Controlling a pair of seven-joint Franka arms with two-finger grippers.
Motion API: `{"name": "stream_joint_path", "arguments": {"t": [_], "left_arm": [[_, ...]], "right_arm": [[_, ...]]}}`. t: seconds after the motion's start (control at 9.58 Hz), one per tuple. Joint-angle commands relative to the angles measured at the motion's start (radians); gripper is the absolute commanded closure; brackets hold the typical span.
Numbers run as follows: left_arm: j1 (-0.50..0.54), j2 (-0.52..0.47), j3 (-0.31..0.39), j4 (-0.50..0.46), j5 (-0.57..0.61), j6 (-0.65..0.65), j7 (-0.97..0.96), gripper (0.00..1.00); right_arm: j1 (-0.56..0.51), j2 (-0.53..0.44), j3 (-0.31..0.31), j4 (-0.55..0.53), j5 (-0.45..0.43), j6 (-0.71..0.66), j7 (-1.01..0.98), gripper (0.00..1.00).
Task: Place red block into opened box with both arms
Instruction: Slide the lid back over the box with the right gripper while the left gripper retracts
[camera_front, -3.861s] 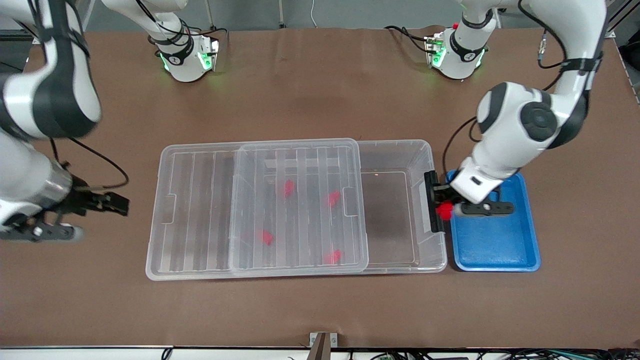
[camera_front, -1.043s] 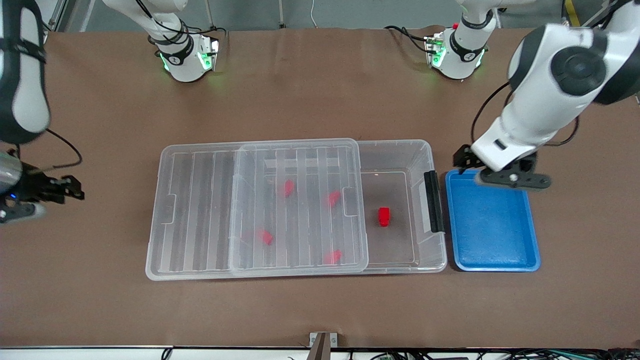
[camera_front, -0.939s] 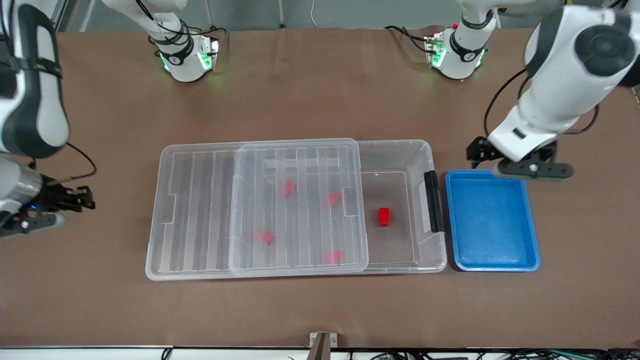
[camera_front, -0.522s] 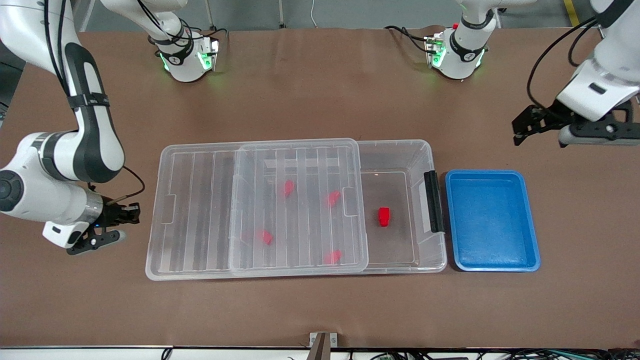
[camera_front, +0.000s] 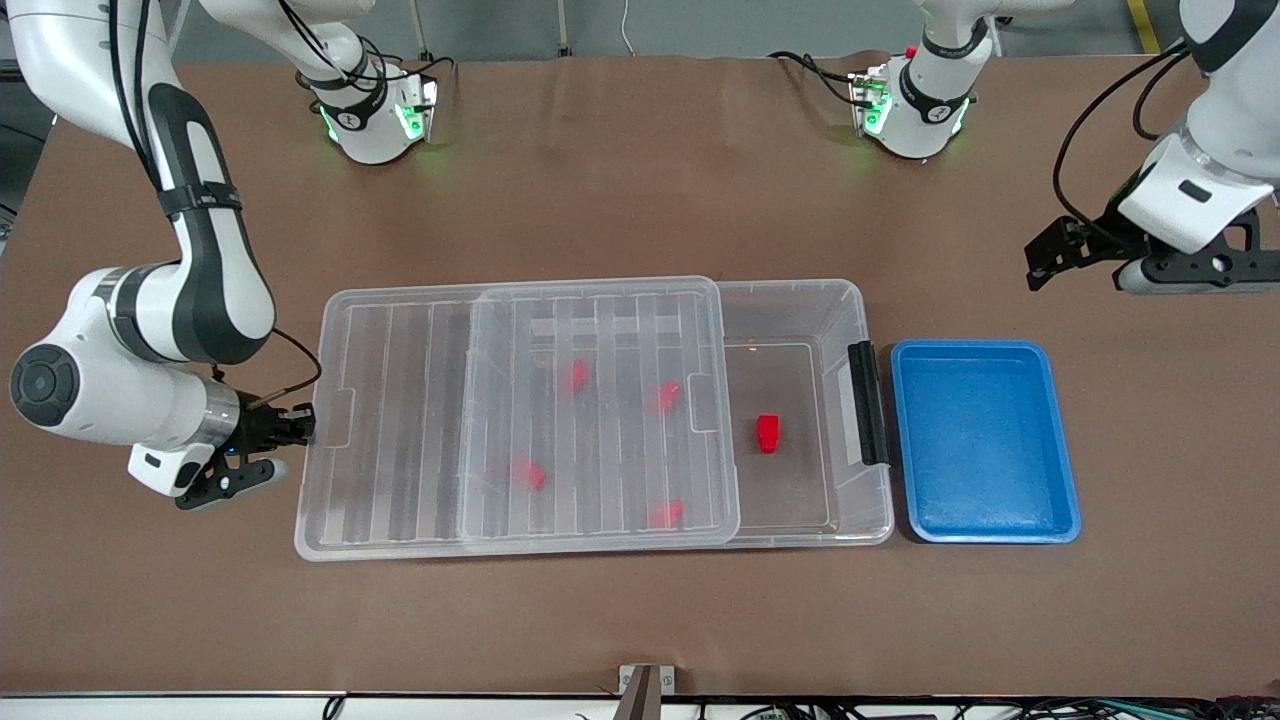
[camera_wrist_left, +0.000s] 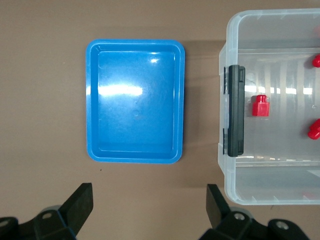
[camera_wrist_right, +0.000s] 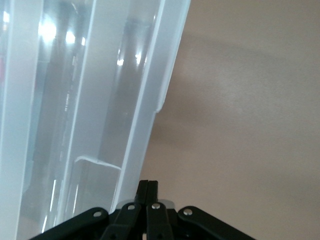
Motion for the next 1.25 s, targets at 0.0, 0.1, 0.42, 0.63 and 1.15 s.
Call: {"name": "stream_joint_path", "arguments": {"t": [0.0,0.1,0.42,0.63,1.15], "left_arm": [[0.002,0.091,0.012,0.159,-0.008,-0.073,-0.004,0.0],[0.004,0.137,0.025,0.239,-0.017,-0.11,-0.003,0.0],[0.005,0.159,0.039,0.284,-0.043,-0.153,0.022,0.0],[0.005,0.151,0.039,0.277,-0.043,-0.169,0.022,0.0],[0.015,0.135,0.039,0.271,-0.043,-0.199,0.02,0.0]], "right_arm": [[0.035,-0.004,-0.005,0.002,0.062,-0.018,0.016,1.0],[0.046,-0.005,-0.005,0.008,0.065,-0.018,0.047,1.0],[0.099,-0.001,-0.005,0.011,0.068,-0.015,0.087,1.0],[0.134,0.002,-0.003,0.013,0.07,-0.012,0.1,1.0],[0.191,0.021,-0.003,0.021,0.07,-0.006,0.119,1.0]]}}
